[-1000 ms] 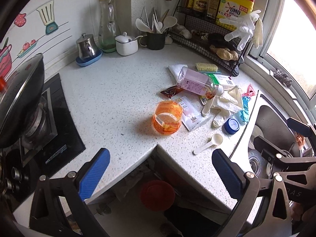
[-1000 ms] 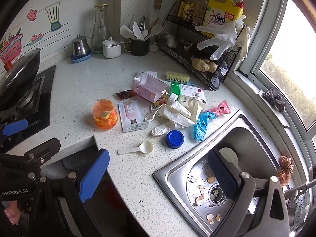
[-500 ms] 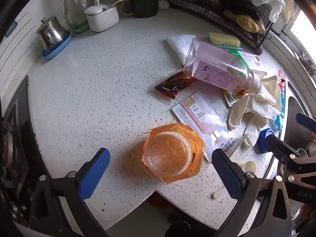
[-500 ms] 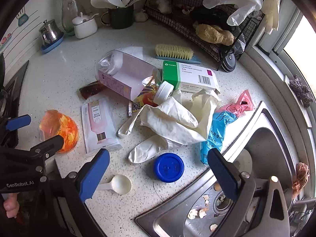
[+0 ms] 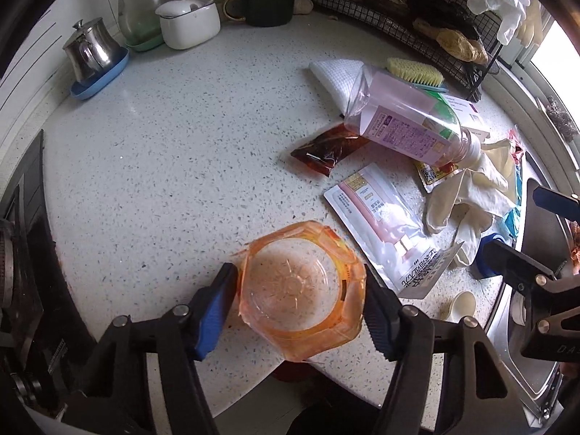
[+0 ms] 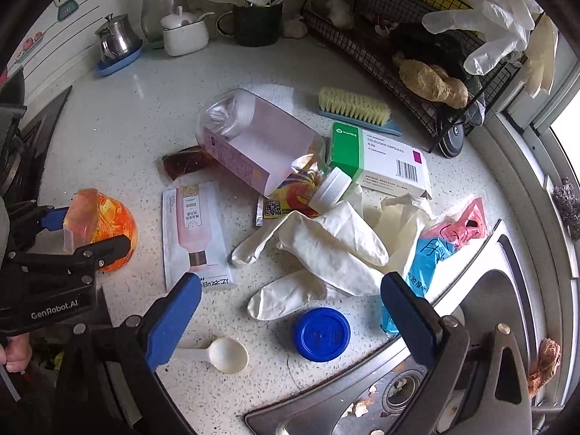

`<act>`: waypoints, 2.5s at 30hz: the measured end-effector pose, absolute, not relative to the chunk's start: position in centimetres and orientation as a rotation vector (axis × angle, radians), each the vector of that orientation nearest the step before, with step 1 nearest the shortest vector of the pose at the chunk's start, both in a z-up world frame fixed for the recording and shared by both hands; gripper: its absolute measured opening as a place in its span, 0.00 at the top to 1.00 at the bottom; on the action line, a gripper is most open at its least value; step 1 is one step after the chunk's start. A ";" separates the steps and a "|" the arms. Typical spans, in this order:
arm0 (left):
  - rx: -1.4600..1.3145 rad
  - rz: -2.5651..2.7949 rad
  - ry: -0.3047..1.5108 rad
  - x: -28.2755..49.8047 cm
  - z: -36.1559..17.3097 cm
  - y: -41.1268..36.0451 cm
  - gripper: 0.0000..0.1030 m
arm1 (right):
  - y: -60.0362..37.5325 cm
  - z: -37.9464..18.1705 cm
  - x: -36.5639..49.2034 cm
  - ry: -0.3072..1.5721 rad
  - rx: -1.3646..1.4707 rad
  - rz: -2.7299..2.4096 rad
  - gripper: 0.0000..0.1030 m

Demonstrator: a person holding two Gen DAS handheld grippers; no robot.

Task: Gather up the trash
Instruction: 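Lift the orange cup with the left tool and carry it down toward the red bin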

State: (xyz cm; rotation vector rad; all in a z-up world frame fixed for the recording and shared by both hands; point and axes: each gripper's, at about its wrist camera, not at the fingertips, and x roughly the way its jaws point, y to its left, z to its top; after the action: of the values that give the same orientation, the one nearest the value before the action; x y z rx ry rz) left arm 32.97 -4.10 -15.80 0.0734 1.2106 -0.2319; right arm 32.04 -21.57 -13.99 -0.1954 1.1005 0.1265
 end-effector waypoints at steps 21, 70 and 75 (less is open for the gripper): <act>-0.113 -0.105 1.316 25.2 -15.2 -0.4 0.38 | -14.1 -15.5 30.8 1.164 -0.555 0.594 0.11; -0.166 -0.101 1.084 2.7 -8.3 12.7 0.38 | -3.4 -8.6 9.2 0.890 -0.577 0.748 1.00; -0.135 -0.106 1.133 1.5 -11.3 13.4 0.38 | -2.6 -11.9 7.1 0.973 -0.517 0.731 1.00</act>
State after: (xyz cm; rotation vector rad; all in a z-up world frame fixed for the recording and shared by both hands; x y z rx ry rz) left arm 1.54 13.38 -11.28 -0.1346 1.1326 -0.1056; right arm 7.14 -2.58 -11.90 -0.5167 0.9729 0.7311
